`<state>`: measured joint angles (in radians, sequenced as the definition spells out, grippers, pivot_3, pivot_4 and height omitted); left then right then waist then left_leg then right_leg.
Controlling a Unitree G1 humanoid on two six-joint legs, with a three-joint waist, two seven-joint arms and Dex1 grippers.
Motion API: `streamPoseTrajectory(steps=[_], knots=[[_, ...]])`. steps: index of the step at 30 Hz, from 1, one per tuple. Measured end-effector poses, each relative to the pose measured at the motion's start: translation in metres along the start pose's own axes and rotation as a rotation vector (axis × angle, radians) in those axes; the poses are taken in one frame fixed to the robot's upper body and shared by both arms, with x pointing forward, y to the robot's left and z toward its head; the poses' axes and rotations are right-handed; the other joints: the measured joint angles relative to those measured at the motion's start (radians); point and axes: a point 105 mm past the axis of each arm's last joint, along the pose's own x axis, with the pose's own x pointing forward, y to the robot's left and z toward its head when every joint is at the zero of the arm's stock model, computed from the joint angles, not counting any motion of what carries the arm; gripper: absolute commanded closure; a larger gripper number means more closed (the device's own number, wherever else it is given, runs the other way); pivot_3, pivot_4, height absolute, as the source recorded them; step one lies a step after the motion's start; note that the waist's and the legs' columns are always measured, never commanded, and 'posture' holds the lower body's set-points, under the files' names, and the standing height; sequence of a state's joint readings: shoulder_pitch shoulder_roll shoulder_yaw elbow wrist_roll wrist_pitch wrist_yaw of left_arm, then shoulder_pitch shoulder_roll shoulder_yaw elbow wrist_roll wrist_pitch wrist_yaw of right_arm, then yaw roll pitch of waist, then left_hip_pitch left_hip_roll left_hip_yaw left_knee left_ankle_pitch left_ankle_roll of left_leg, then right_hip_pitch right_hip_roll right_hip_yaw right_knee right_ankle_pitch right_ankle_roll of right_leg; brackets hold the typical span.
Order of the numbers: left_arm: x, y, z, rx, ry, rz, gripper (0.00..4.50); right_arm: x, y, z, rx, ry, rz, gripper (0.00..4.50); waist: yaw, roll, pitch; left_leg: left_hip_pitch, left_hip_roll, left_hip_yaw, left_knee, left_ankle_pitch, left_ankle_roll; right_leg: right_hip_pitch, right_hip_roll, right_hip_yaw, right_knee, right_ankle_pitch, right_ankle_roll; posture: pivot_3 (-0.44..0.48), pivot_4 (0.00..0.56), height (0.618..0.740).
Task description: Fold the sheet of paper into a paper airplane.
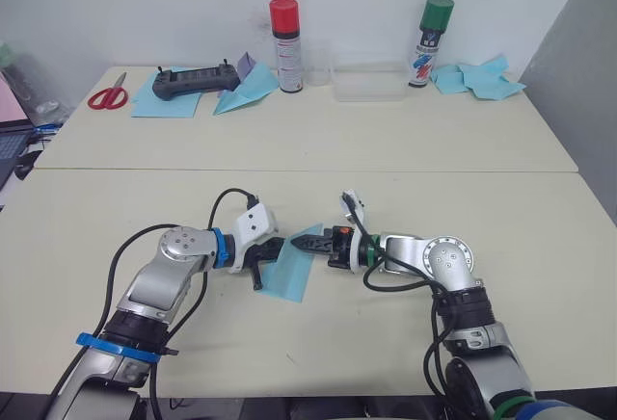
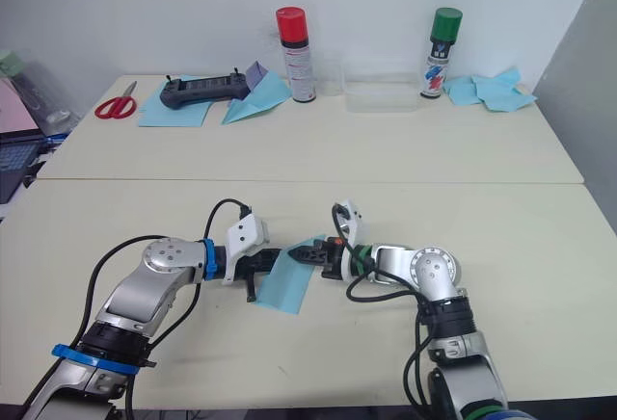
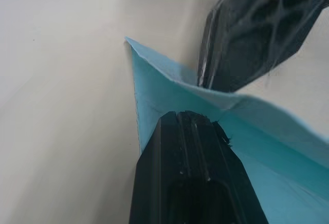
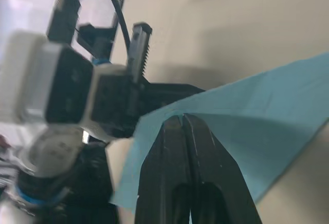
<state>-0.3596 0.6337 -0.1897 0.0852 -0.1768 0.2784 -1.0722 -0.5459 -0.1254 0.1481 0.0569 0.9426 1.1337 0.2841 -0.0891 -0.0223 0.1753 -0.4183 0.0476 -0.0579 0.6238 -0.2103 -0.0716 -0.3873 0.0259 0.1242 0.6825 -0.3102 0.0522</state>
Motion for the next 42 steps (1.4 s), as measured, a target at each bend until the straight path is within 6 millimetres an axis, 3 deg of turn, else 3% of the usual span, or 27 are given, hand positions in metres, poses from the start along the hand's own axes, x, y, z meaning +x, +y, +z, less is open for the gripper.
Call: streamPoseTrajectory(steps=[7, 11, 16, 20, 25, 30, 37, 42], knots=[[-0.003, 0.002, -0.001, 0.002, 0.012, 0.008, 4.5, 0.01, -0.002, -0.013, -0.376, 0.064, 0.004, 4.46, -0.001, 0.0, 0.0, 0.001, 0.0, 0.0, 0.0, 0.0, 0.0, 0.0, 0.0, 0.0, 0.0, 0.0, 0.0, 0.0, 0.15, 0.74], [-0.018, 0.01, -0.004, -0.026, 0.04, 0.027, 4.5, 0.016, -0.008, -0.013, -0.524, 0.059, -0.018, 4.46, -0.001, 0.0, 0.0, 0.001, 0.0, 0.0, 0.0, 0.0, 0.0, 0.0, 0.0, 0.0, 0.001, 0.0, 0.0, 0.0, 0.15, 0.74], [-0.045, 0.026, -0.01, -0.102, 0.089, 0.068, 4.5, 0.018, -0.012, -0.014, -0.639, 0.076, -0.029, 4.46, 0.001, -0.001, 0.001, 0.0, 0.0, 0.0, 0.0, 0.0, 0.0, -0.001, 0.0, -0.001, 0.0, 0.0, 0.0, 0.0, 0.15, 0.74], [-0.054, 0.035, 0.009, -0.107, 0.034, 0.082, 4.5, 0.017, -0.013, -0.014, -0.685, 0.085, -0.026, 4.46, 0.004, -0.002, 0.001, -0.001, 0.0, 0.0, 0.0, 0.0, 0.0, -0.001, 0.0, -0.001, 0.0, 0.0, 0.0, 0.0, 0.15, 0.74], [-0.037, 0.022, 0.03, -0.067, -0.029, 0.02, 4.5, 0.017, -0.013, -0.014, -0.7, 0.093, -0.024, 4.46, 0.005, -0.002, 0.001, -0.001, 0.0, 0.0, 0.0, 0.0, 0.0, 0.0, 0.0, -0.001, 0.0, 0.0, 0.0, 0.0, 0.15, 0.74], [-0.017, 0.001, 0.002, -0.038, 0.052, -0.024, 4.5, 0.011, -0.016, -0.011, -0.686, 0.068, -0.025, 4.46, 0.005, -0.002, 0.002, -0.001, 0.0, -0.001, 0.0, 0.0, 0.0, -0.001, 0.0, -0.001, 0.0, 0.0, 0.0, 0.0, 0.15, 0.74], [-0.01, 0.002, -0.002, 0.12, 0.078, -0.023, 4.5, 0.0, -0.027, -0.01, -0.738, 0.025, -0.07, 4.46, 0.01, -0.001, 0.001, 0.002, -0.001, 0.0, 0.002, 0.0, 0.0, 0.003, -0.002, -0.001, 0.0, 0.0, 0.0, 0.0, 0.15, 0.74], [-0.008, 0.004, -0.003, 0.131, 0.074, -0.021, 4.5, 0.0, -0.045, 0.005, -0.776, -0.056, -0.195, 4.46, 0.01, -0.001, 0.0, 0.006, -0.002, 0.0, 0.004, 0.0, 0.0, 0.008, -0.002, 0.0, 0.0, 0.002, 0.001, 0.0, 0.15, 0.74]])
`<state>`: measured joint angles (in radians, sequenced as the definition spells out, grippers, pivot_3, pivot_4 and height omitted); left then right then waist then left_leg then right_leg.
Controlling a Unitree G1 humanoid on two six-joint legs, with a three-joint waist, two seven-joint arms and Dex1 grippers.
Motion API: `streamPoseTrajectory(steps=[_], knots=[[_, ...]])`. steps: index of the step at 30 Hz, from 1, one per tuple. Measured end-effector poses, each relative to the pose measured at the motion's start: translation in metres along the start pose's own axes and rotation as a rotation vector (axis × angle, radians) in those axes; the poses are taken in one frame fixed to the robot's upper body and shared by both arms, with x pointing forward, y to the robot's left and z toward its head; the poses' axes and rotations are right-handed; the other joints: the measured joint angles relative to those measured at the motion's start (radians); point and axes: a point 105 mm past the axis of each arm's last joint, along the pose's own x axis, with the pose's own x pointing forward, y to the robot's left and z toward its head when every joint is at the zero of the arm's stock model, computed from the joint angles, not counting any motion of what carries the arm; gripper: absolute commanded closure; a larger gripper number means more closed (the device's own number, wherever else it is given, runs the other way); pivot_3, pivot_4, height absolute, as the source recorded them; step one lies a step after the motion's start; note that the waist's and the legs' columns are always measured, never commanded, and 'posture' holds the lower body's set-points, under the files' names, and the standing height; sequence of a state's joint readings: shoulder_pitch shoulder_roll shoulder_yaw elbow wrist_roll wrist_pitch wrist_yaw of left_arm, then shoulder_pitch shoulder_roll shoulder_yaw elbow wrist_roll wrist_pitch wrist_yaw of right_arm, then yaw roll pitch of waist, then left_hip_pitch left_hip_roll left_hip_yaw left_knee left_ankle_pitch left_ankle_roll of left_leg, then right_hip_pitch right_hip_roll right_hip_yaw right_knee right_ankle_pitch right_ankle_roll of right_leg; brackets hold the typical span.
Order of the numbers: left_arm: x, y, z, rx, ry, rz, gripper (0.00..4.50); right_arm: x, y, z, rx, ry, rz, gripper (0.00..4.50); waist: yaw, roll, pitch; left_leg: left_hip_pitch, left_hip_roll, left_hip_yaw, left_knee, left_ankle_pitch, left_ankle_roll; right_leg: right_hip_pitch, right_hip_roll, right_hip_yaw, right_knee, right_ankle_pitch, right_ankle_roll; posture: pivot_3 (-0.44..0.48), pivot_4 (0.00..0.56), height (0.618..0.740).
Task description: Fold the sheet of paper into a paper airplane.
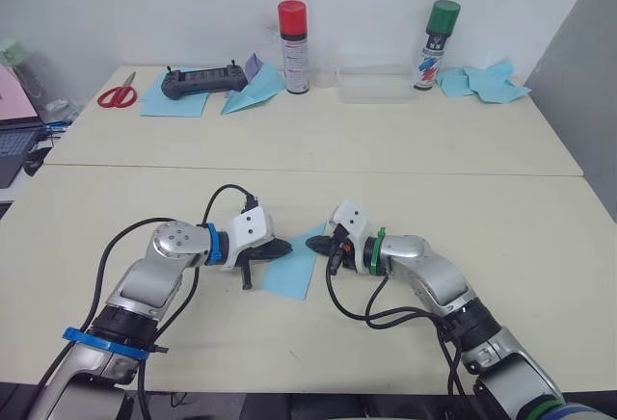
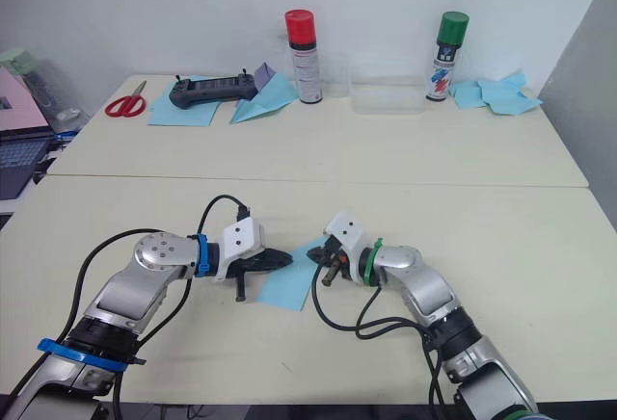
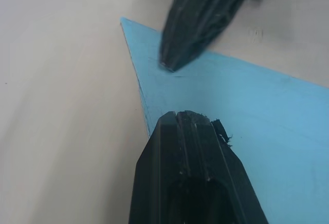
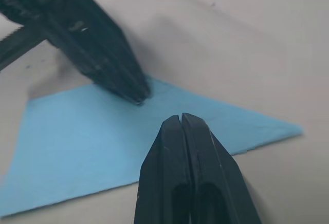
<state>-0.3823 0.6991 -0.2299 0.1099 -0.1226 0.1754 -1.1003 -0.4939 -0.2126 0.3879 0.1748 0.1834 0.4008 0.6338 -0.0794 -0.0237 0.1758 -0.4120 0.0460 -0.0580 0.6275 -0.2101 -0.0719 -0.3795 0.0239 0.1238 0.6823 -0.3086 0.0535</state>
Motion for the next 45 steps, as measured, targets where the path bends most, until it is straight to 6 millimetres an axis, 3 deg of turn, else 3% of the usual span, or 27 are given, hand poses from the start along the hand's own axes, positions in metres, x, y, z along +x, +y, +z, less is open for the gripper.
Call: streamPoseTrajectory(steps=[6, 13, 18, 24, 30, 45], knots=[[0.001, 0.0, -0.002, -0.007, 0.001, -0.001, 4.5, -0.006, -0.029, -0.004, -0.024, -0.006, -0.139, 4.46, 0.0, 0.0, -0.001, 0.007, 0.0, 0.001, -0.001, 0.0, 0.0, 0.007, -0.001, 0.001, -0.001, 0.0, 0.0, 0.0, 0.15, 0.74], [0.003, -0.001, -0.002, -0.011, -0.006, -0.002, 4.5, -0.007, -0.031, -0.004, -0.046, -0.017, -0.148, 4.46, 0.0, 0.0, -0.001, 0.011, -0.001, 0.001, -0.001, 0.0, 0.0, 0.008, -0.001, 0.001, -0.001, 0.0, 0.0, 0.0, 0.15, 0.74], [0.003, -0.002, -0.002, -0.013, -0.007, -0.004, 4.5, -0.019, -0.033, -0.004, 0.029, -0.089, -0.134, 4.46, 0.001, 0.0, 0.0, 0.01, -0.001, 0.002, -0.003, 0.0, 0.0, 0.009, -0.001, 0.002, -0.001, -0.001, 0.0, 0.0, 0.15, 0.74], [0.003, -0.002, -0.002, -0.015, -0.007, -0.002, 4.5, -0.022, -0.003, 0.013, -0.027, -0.153, 0.008, 4.46, 0.001, 0.0, 0.0, 0.01, -0.001, 0.002, -0.004, 0.0, 0.0, 0.009, -0.001, 0.001, -0.001, -0.001, -0.001, 0.0, 0.15, 0.74], [0.003, -0.002, -0.002, -0.015, -0.007, -0.004, 4.5, -0.013, 0.027, -0.011, -0.049, 0.0, 0.128, 4.46, 0.001, 0.001, 0.0, 0.01, -0.001, 0.002, -0.004, 0.0, 0.0, 0.007, -0.002, 0.002, -0.001, -0.002, -0.002, 0.0, 0.15, 0.74], [0.003, -0.002, 0.0, -0.015, 0.0, -0.02, 4.5, -0.025, 0.068, -0.019, -0.038, 0.124, 0.398, 4.46, 0.002, 0.0, 0.0, 0.011, 0.0, 0.002, -0.004, 0.0, 0.0, 0.007, -0.002, 0.001, -0.001, -0.003, -0.004, 0.0, 0.15, 0.74]])
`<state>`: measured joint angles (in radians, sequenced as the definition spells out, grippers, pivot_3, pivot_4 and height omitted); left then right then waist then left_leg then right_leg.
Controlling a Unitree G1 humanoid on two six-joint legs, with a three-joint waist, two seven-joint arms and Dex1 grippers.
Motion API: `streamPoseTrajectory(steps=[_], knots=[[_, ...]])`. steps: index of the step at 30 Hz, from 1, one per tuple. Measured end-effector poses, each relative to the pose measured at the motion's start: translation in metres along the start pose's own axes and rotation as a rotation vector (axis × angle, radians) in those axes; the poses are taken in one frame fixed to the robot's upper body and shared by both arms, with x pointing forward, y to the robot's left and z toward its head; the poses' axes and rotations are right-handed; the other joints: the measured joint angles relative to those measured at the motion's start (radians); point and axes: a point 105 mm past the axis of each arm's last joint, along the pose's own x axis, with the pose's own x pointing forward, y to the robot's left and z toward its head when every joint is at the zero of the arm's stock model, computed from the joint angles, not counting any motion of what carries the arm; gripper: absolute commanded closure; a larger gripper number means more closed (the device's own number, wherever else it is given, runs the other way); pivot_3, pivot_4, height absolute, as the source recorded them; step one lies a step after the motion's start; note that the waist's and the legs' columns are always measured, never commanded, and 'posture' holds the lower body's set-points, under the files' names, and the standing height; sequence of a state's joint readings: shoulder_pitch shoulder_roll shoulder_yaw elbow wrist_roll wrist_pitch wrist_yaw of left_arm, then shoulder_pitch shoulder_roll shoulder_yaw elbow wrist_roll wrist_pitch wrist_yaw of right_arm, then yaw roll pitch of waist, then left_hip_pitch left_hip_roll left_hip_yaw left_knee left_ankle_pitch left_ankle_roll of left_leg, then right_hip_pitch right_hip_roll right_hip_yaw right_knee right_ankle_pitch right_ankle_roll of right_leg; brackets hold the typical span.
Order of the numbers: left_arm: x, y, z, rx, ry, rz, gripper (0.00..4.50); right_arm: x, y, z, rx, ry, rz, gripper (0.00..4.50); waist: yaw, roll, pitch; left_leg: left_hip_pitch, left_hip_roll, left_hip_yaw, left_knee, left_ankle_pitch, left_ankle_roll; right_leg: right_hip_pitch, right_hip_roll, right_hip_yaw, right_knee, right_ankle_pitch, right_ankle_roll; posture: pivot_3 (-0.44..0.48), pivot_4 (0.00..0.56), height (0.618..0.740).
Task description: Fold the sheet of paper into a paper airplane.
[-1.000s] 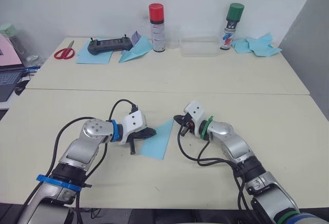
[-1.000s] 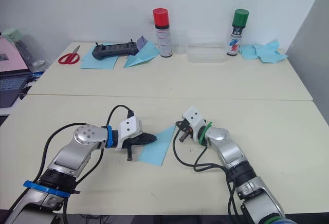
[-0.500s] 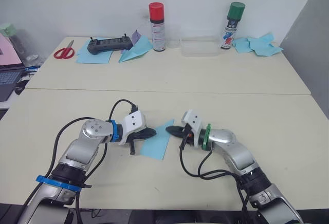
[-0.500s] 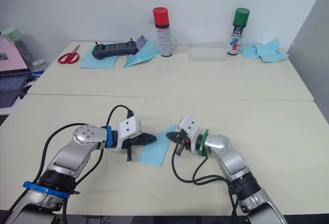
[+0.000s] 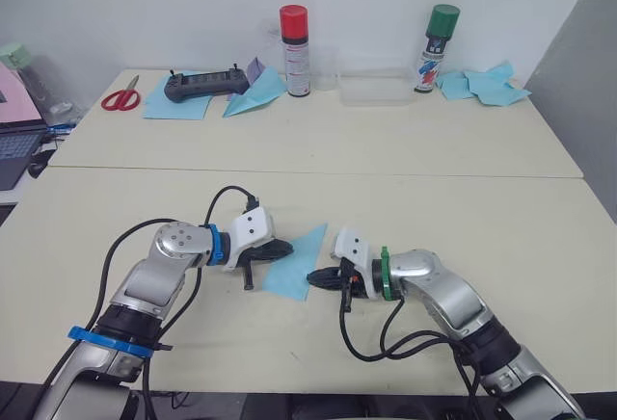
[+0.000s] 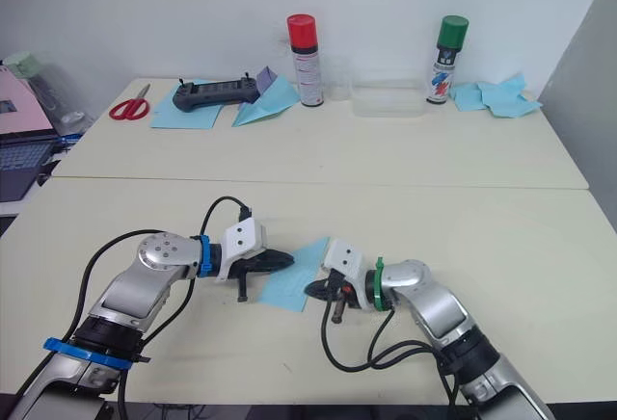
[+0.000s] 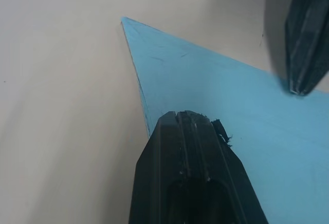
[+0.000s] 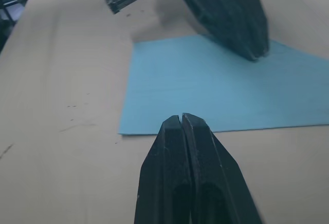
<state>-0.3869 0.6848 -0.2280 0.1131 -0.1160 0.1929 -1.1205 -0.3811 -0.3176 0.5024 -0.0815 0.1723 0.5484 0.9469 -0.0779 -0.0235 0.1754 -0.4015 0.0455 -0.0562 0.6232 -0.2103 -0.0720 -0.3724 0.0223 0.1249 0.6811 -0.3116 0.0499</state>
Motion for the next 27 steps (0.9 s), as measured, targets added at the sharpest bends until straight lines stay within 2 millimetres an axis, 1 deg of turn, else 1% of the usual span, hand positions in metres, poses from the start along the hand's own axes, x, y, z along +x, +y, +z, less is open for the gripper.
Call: streamPoseTrajectory(steps=[5, 9, 10, 14, 16, 17, 19, 20, 21, 22, 24, 26, 27], knots=[[-0.002, 0.0, 0.001, 0.0, 0.011, -0.004, 4.5, -0.004, 0.017, -0.005, 0.0, 0.051, 0.125, 4.46, 0.0, 0.0, 0.0, 0.0, 0.0, 0.0, -0.001, 0.0, 0.0, 0.0, 0.0, 0.0, 0.0, -0.001, 0.0, 0.0, 0.15, 0.74], [-0.004, 0.001, 0.0, -0.001, 0.019, -0.001, 4.5, -0.008, 0.018, -0.003, 0.041, 0.01, 0.142, 4.46, -0.001, -0.001, 0.0, 0.0, 0.0, 0.0, -0.004, 0.0, 0.0, 0.0, 0.0, -0.001, 0.0, -0.002, 0.0, 0.0, 0.15, 0.74], [-0.004, 0.001, 0.0, -0.001, 0.018, -0.001, 4.5, -0.01, 0.017, -0.001, 0.057, -0.012, 0.133, 4.46, -0.001, -0.001, 0.0, 0.0, 0.0, -0.001, -0.005, 0.0, 0.0, 0.0, 0.0, -0.001, 0.0, -0.002, 0.0, 0.0, 0.15, 0.74], [-0.004, 0.003, -0.001, -0.012, 0.012, 0.006, 4.5, -0.02, -0.005, 0.024, 0.051, -0.121, 0.016, 4.46, -0.003, -0.001, 0.001, 0.0, 0.0, 0.0, -0.004, 0.0, 0.0, 0.0, 0.0, 0.0, 0.0, -0.001, 0.001, 0.0, 0.15, 0.74], [-0.003, 0.005, -0.002, -0.029, 0.002, 0.019, 4.5, -0.018, -0.018, 0.036, 0.038, -0.163, -0.06, 4.46, -0.003, 0.0, 0.001, 0.0, 0.0, 0.0, -0.004, 0.0, 0.0, 0.0, 0.0, -0.001, 0.001, -0.001, 0.001, 0.0, 0.15, 0.74], [-0.002, 0.006, -0.002, -0.035, -0.004, 0.028, 4.5, -0.014, -0.024, 0.038, 0.029, -0.166, -0.098, 4.46, -0.003, 0.0, 0.001, 0.001, 0.0, -0.001, -0.004, 0.0, 0.0, -0.001, 0.0, -0.001, 0.001, -0.001, 0.001, 0.0, 0.15, 0.74], [0.0, 0.007, -0.001, -0.045, -0.018, 0.042, 4.5, -0.006, -0.032, 0.034, 0.008, -0.137, -0.142, 4.46, -0.001, -0.001, 0.001, 0.0, -0.001, 0.0, -0.004, 0.0, 0.0, -0.001, 0.0, -0.001, 0.0, -0.001, 0.001, 0.0, 0.15, 0.74], [0.0, 0.007, 0.0, -0.054, -0.025, 0.045, 4.5, -0.004, -0.034, 0.028, -0.004, -0.108, -0.158, 4.46, 0.0, -0.001, 0.001, 0.0, -0.001, 0.0, -0.004, 0.0, 0.0, -0.001, -0.001, 0.0, -0.001, -0.001, 0.001, 0.0, 0.15, 0.74], [0.0, 0.008, 0.001, -0.069, -0.04, 0.051, 4.5, -0.001, -0.038, 0.018, -0.019, -0.061, -0.18, 4.46, 0.0, -0.001, 0.001, -0.001, -0.001, 0.001, -0.004, 0.0, 0.0, -0.001, -0.001, 0.0, -0.001, -0.001, 0.001, 0.0, 0.15, 0.74], [-0.002, 0.01, 0.001, -0.085, -0.048, 0.064, 4.5, 0.0, -0.04, 0.014, -0.037, -0.049, -0.189, 4.46, 0.0, -0.001, 0.001, -0.002, -0.001, 0.001, -0.004, 0.0, 0.0, -0.002, -0.001, 0.0, -0.001, -0.001, 0.001, 0.0, 0.15, 0.74], [-0.006, 0.015, -0.001, -0.12, -0.053, 0.093, 4.5, 0.004, -0.04, 0.016, -0.093, -0.035, -0.186, 4.46, -0.004, -0.001, 0.001, -0.002, 0.0, 0.0, -0.004, 0.0, 0.0, -0.002, 0.0, -0.001, 0.0, -0.001, 0.001, 0.0, 0.15, 0.74], [-0.011, 0.019, -0.003, -0.154, -0.057, 0.107, 3.97, 0.005, -0.039, 0.017, -0.112, -0.032, -0.183, 4.5, -0.005, -0.001, 0.002, -0.002, 0.001, 0.0, -0.005, 0.0, 0.0, -0.002, 0.001, -0.001, 0.001, -0.001, 0.001, 0.0, 0.15, 0.74], [-0.017, 0.022, -0.004, -0.17, -0.057, 0.111, 3.81, 0.005, -0.039, 0.017, -0.115, -0.033, -0.183, 4.5, -0.005, -0.002, 0.003, -0.002, 0.001, -0.001, -0.005, 0.0, 0.0, -0.003, 0.001, -0.001, 0.001, -0.001, 0.001, 0.0, 0.15, 0.74]])
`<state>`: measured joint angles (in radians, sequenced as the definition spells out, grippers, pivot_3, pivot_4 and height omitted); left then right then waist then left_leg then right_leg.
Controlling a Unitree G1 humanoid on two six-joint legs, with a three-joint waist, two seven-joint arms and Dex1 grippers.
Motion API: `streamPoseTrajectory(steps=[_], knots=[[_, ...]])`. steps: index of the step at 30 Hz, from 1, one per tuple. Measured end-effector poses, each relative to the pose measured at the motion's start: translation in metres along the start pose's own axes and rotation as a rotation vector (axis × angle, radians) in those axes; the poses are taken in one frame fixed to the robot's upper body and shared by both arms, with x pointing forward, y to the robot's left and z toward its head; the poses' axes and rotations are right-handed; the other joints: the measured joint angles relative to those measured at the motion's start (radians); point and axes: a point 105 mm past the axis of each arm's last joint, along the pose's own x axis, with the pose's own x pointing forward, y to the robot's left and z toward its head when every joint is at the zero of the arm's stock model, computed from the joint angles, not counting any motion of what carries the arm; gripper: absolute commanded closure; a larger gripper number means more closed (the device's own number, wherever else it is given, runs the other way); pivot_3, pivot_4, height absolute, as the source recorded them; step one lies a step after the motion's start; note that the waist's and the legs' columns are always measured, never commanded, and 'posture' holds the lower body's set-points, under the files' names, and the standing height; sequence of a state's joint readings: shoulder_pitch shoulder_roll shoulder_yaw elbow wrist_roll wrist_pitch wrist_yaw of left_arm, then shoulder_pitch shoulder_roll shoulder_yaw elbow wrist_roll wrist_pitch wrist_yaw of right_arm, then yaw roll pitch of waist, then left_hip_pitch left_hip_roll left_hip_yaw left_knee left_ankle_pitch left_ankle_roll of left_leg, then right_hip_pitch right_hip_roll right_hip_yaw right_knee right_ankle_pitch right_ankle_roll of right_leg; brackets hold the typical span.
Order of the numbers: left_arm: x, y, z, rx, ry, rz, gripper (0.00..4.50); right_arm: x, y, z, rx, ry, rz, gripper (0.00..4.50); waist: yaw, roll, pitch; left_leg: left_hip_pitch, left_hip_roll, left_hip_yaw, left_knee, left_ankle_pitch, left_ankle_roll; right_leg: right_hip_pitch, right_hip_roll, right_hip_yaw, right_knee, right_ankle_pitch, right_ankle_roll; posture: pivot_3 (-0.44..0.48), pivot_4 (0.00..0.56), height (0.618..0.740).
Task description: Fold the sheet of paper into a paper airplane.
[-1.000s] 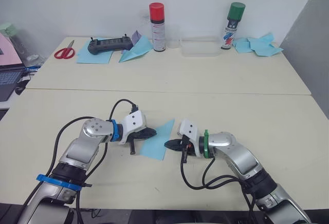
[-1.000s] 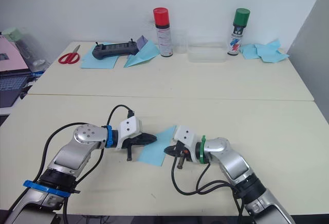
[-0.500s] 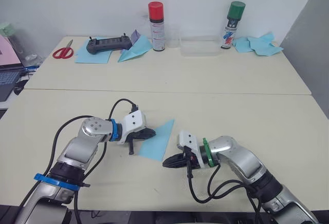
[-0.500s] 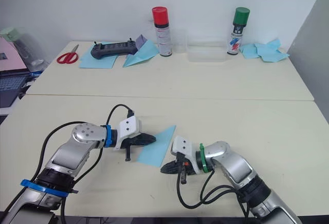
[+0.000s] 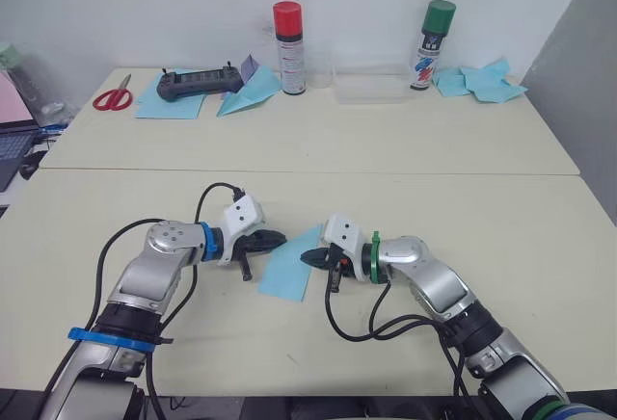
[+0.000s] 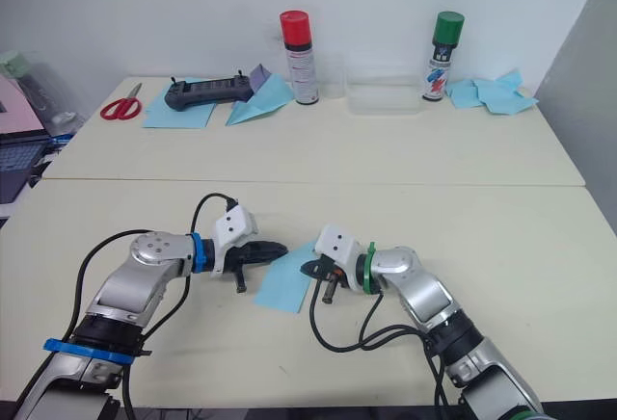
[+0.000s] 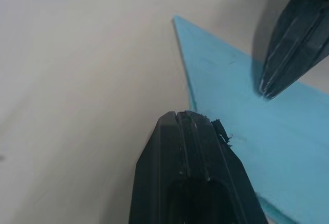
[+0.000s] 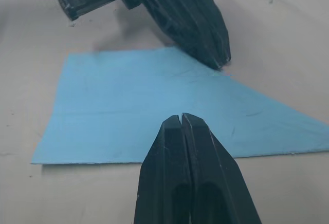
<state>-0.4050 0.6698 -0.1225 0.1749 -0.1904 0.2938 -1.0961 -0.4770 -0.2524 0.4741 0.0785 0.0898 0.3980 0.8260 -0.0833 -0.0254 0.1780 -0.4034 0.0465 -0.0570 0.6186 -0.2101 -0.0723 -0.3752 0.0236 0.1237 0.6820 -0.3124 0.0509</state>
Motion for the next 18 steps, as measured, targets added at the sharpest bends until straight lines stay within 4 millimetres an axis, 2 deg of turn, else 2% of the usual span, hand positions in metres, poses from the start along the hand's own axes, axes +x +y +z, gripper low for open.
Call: streamPoseTrajectory(steps=[4, 8, 11, 13, 15, 18], knots=[[-0.021, 0.016, 0.008, 0.033, 0.01, 0.017, 2.54, -0.001, 0.0, 0.0, 0.009, -0.007, -0.003, 4.5, 0.0, -0.001, 0.001, 0.0, 0.0, 0.0, 0.0, 0.0, 0.0, 0.0, 0.0, 0.0, -0.001, 0.0, 0.0, 0.0, 0.15, 0.74], [-0.023, 0.026, 0.016, 0.206, 0.008, 0.003, 1.38, -0.01, -0.001, 0.003, 0.141, -0.087, -0.015, 4.5, 0.006, -0.001, 0.001, -0.005, -0.001, 0.0, 0.0, 0.0, 0.0, -0.004, -0.001, -0.001, -0.001, 0.0, 0.0, 0.0, 0.15, 0.74], [-0.018, 0.024, 0.009, 0.337, 0.036, -0.038, 1.38, -0.023, 0.003, 0.015, 0.171, -0.142, 0.01, 4.5, 0.01, -0.001, 0.001, -0.017, -0.001, 0.0, 0.001, 0.0, 0.0, -0.014, -0.001, -0.001, 0.0, 0.003, -0.004, 0.0, 0.15, 0.74], [-0.01, 0.023, 0.011, 0.388, 0.015, -0.071, 1.38, -0.036, 0.004, 0.021, 0.173, -0.164, 0.021, 4.5, 0.018, -0.001, 0.002, -0.018, -0.001, -0.002, 0.002, 0.0, 0.0, -0.015, -0.001, -0.004, 0.0, 0.003, -0.005, 0.0, 0.15, 0.74], [-0.003, 0.025, 0.021, 0.455, -0.016, -0.094, 1.38, -0.047, 0.005, 0.026, 0.168, -0.173, 0.023, 4.5, 0.026, -0.001, 0.002, -0.02, -0.001, -0.005, 0.002, 0.0, 0.0, -0.015, -0.001, -0.006, -0.001, 0.003, -0.005, 0.0, 0.15, 0.74], [0.003, 0.025, 0.035, 0.543, -0.049, -0.123, 1.38, -0.052, 0.005, 0.026, 0.16, -0.157, 0.017, 4.5, 0.027, -0.001, 0.002, -0.02, -0.001, -0.005, 0.002, 0.0, 0.0, -0.015, -0.001, -0.006, -0.001, 0.003, -0.005, 0.0, 0.15, 0.74]])
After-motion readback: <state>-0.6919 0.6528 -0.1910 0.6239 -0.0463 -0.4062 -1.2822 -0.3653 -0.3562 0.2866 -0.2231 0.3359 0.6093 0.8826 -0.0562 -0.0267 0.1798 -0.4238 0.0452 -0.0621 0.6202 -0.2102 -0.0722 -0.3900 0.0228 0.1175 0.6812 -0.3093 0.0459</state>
